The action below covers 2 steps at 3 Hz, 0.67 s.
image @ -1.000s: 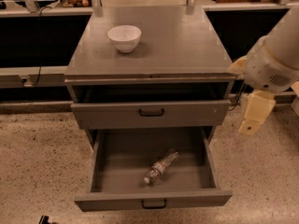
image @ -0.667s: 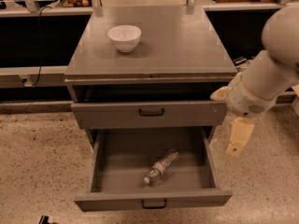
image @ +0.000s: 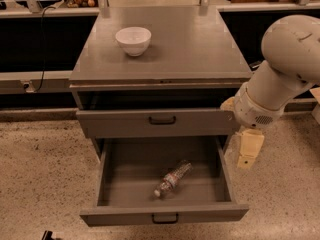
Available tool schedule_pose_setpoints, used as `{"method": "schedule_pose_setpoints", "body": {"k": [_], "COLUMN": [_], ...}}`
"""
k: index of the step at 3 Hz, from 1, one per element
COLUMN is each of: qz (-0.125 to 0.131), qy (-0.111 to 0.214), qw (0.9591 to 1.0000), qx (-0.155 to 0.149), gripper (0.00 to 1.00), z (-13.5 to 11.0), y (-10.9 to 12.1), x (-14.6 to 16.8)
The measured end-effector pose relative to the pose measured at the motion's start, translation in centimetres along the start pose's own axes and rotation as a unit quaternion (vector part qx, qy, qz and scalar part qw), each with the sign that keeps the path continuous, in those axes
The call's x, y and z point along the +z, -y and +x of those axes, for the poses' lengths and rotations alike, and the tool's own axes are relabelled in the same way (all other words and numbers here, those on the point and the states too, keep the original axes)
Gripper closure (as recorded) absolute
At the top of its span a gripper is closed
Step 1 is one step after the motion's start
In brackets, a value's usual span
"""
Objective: Pick water bottle from middle drawer and place on counter
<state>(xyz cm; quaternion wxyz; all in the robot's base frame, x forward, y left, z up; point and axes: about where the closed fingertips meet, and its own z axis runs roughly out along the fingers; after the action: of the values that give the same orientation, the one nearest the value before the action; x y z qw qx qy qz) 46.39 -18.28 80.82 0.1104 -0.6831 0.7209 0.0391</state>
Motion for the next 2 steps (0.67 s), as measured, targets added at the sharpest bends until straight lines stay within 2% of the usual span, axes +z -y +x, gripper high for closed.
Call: {"method": "schedule_pose_setpoints", "body": {"k": [1, 2], "qz": [-0.005, 0.036], "qy": [-0.034, -0.058], "qw": [0.9989, 0.9930], "qx": [-0.033, -0.096], "gripper": [0.00, 0.00], "z": [1.2, 2.2], "y": [1.0, 1.7], "x": [5.4, 9.6]}}
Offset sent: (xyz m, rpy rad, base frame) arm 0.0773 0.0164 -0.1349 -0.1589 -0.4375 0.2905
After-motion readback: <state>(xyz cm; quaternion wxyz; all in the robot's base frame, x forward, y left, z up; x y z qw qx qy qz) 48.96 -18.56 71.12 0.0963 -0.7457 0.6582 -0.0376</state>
